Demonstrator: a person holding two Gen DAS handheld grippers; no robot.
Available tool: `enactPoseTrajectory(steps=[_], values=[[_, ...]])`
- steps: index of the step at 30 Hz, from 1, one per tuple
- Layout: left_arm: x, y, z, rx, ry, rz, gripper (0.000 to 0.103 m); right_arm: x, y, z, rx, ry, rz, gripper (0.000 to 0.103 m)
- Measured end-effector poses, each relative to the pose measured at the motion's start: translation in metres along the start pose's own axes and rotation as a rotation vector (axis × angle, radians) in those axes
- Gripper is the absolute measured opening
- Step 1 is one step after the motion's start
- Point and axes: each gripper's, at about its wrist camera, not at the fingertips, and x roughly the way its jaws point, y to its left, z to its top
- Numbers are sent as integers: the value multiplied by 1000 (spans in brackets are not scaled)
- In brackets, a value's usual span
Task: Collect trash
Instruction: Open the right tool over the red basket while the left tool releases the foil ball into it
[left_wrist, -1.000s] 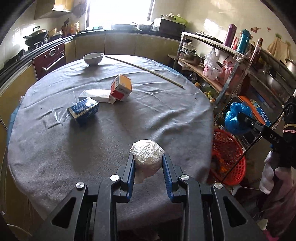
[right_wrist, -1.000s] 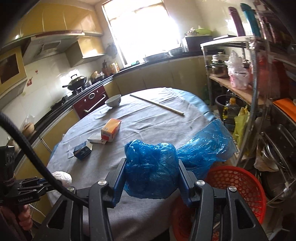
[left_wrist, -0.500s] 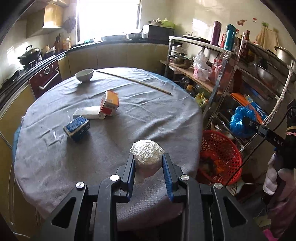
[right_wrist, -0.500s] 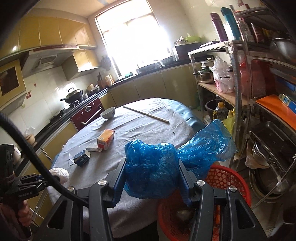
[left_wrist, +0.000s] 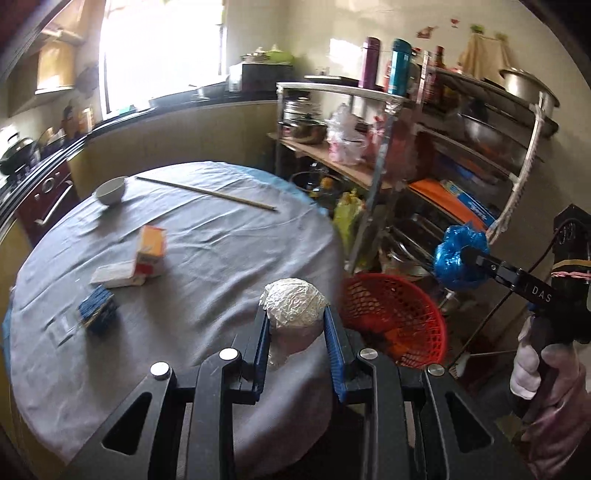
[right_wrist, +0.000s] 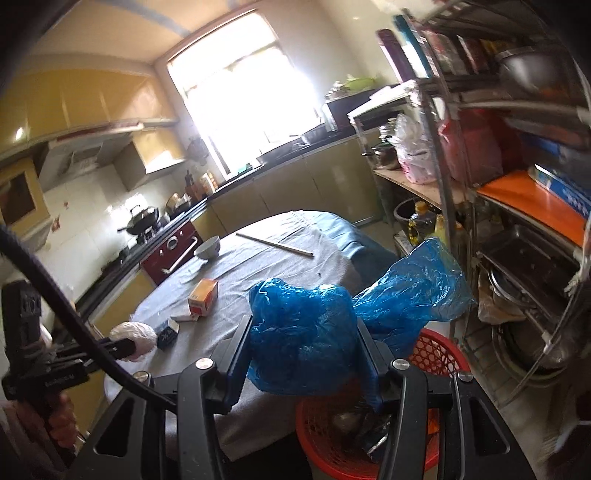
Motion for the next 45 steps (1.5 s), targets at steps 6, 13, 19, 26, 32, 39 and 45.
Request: enactPoseTrajectory(steps=[6, 13, 19, 26, 32, 39, 45], values=[[29, -30, 6, 50, 42, -45, 30, -7, -30, -1, 98, -10, 19, 55], [61, -68, 10, 121, 89, -81, 30, 0, -58, -6, 210, 4, 63, 55], [90, -87, 9, 156, 140, -93, 30, 14, -83, -20, 325, 44, 105, 55], [109, -100, 4, 184, 181, -109, 30, 21, -103, -32, 396, 61, 124, 55], [133, -105, 3, 173, 234, -128, 30, 25, -115, -41, 428, 79, 120, 55], [154, -109, 4, 160, 267, -142, 33, 29, -128, -48, 469, 89, 120, 55], [169, -114, -1, 171, 301, -130, 52, 44, -139, -57, 519, 127, 113, 59]])
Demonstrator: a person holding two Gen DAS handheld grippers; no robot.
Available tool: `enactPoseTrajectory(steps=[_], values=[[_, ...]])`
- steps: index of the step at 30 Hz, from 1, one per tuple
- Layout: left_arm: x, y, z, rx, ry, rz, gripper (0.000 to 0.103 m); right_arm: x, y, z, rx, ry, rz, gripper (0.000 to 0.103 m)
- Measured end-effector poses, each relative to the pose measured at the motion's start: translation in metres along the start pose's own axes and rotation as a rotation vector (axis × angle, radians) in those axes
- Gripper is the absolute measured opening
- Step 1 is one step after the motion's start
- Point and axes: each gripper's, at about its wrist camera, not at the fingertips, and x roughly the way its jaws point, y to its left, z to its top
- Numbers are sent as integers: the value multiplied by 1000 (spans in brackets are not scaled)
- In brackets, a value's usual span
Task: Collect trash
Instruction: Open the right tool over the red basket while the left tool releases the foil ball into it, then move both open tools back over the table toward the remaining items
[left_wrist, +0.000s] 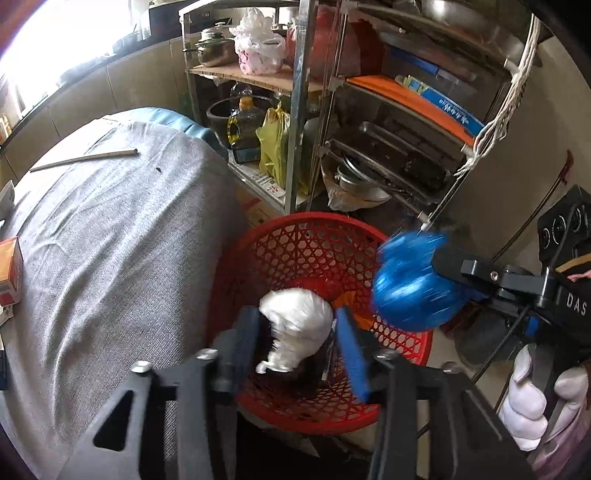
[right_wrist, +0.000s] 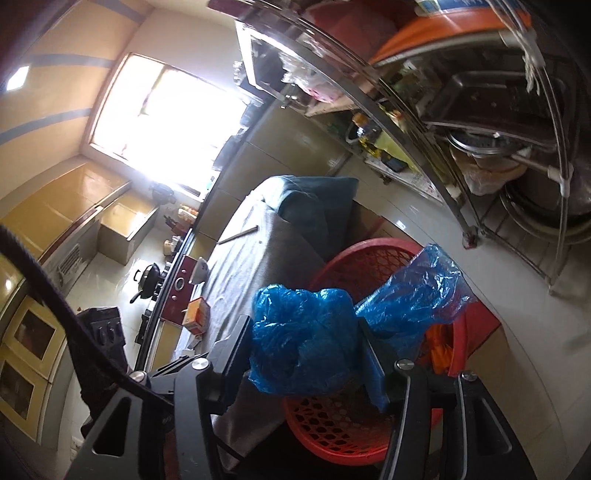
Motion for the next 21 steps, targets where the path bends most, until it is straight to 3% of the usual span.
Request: enactPoseTrajectory(steps=[6, 12, 21], values=[[-9, 6, -5, -3, -11, 6, 57, 2, -6, 1, 19, 3, 1, 60], [-43, 10, -23, 23, -74, 28, 59, -6, 9, 5, -35, -19, 5, 60], [-99, 47, -76, -72, -148, 69, 60, 2, 40, -2, -97, 8, 29, 60]])
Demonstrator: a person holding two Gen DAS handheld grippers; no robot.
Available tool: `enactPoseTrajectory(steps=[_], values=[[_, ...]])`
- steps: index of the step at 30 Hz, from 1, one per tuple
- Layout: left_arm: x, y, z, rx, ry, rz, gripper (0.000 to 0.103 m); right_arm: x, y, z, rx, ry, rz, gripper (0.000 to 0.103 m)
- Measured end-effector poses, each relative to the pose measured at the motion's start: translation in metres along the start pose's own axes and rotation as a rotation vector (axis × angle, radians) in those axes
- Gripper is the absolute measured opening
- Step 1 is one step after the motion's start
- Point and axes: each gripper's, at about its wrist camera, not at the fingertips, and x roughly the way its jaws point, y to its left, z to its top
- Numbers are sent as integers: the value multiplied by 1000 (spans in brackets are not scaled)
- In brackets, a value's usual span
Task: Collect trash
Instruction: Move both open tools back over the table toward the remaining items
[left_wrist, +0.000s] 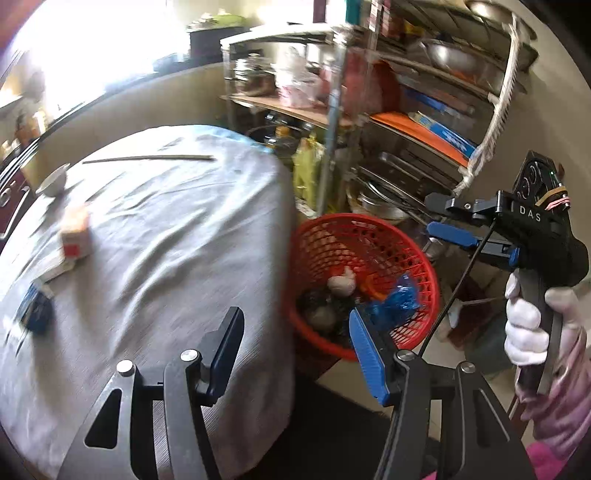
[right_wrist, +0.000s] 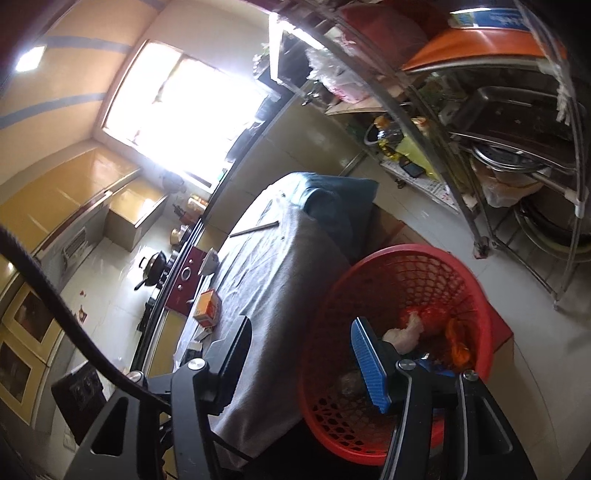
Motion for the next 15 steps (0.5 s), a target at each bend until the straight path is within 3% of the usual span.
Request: enactPoseTrajectory(steps=[3, 7, 11, 15], values=[[-22, 22, -14, -86, -45, 30, 60, 3, 16, -2, -39, 9, 10, 60], [-61, 39, -32, -178, -186, 112, 61, 10, 41, -3, -93, 23, 32, 60], [-90, 40, -49, -161, -294, 159, 78, 18, 71, -8, -157, 41, 48, 60], [-98, 45, -60, -145, -306, 177, 80, 27, 103, -14, -227, 62, 63, 60]])
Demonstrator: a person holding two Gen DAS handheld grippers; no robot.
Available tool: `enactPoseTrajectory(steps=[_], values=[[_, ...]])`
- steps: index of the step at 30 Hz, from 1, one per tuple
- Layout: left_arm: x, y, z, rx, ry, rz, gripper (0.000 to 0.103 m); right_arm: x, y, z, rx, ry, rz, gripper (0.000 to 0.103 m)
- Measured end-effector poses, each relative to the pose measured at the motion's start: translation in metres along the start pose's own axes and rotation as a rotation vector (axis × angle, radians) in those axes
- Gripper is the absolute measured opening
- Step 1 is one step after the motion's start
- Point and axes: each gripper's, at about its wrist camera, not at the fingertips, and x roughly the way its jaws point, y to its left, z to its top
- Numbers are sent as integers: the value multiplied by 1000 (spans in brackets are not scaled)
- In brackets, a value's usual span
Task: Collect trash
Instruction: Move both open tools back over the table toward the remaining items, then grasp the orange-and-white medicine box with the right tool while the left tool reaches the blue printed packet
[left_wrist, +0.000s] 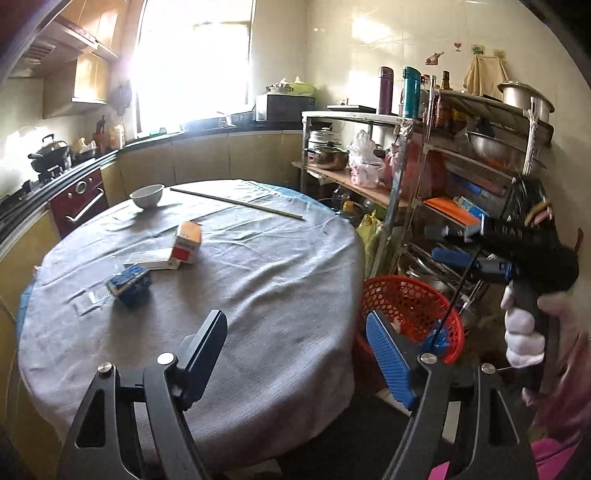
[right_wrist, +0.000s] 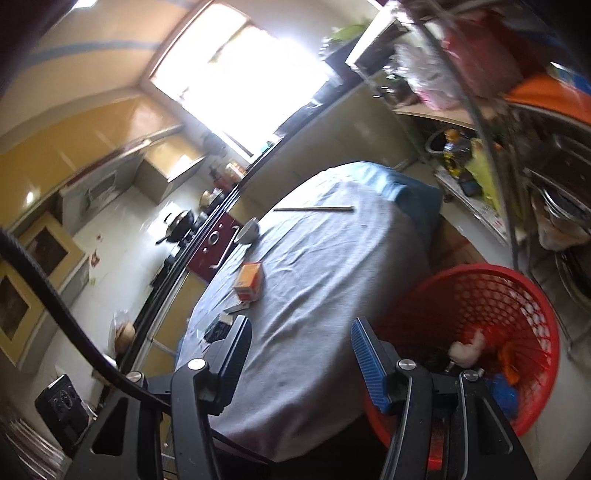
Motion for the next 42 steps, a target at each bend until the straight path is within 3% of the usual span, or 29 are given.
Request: enactPoseTrajectory(steps=[2, 7, 18, 25, 32, 37, 42], values=[[-2, 8, -2, -15, 0, -3, 85, 9, 18, 0, -42, 19, 4, 60], [-7, 26, -10, -66, -2, -46, 85, 31, 53, -1, -121, 60, 9, 60], [-4, 94, -25, -261, -7, 109, 85, 92, 105, -13, -222, 176, 7, 60], [5, 134, -37, -244, 12, 250, 85, 139, 124, -21, -255, 256, 1, 60], [22, 192, -21, -253, 27, 347, 85, 198, 140, -6, -256, 310, -3, 60], [48, 225, -8, -250, 53, 379, 85, 246, 155, 8, -273, 328, -6, 60], [72, 250, -2, -300, 98, 336, 85, 284, 163, 23, -279, 334, -30, 60]])
